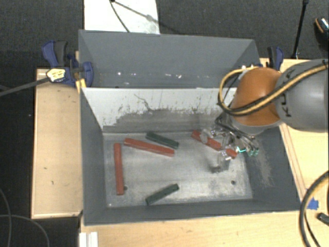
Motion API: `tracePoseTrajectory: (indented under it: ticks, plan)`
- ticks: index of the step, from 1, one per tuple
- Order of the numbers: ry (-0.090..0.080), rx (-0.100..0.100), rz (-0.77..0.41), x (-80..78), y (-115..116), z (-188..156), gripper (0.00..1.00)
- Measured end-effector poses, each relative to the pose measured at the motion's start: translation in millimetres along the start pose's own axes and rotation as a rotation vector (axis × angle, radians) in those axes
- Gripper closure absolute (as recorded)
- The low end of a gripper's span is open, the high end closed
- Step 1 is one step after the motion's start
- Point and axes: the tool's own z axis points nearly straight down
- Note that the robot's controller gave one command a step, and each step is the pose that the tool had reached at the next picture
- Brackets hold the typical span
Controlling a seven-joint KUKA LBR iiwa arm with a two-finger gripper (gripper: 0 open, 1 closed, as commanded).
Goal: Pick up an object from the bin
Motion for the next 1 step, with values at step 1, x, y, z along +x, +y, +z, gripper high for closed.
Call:
tracePoseTrajectory:
  ticks: [1]
  plan:
    - [-0.006,-0.004,0.027,-36.4,115.8,-71.5,0.0]
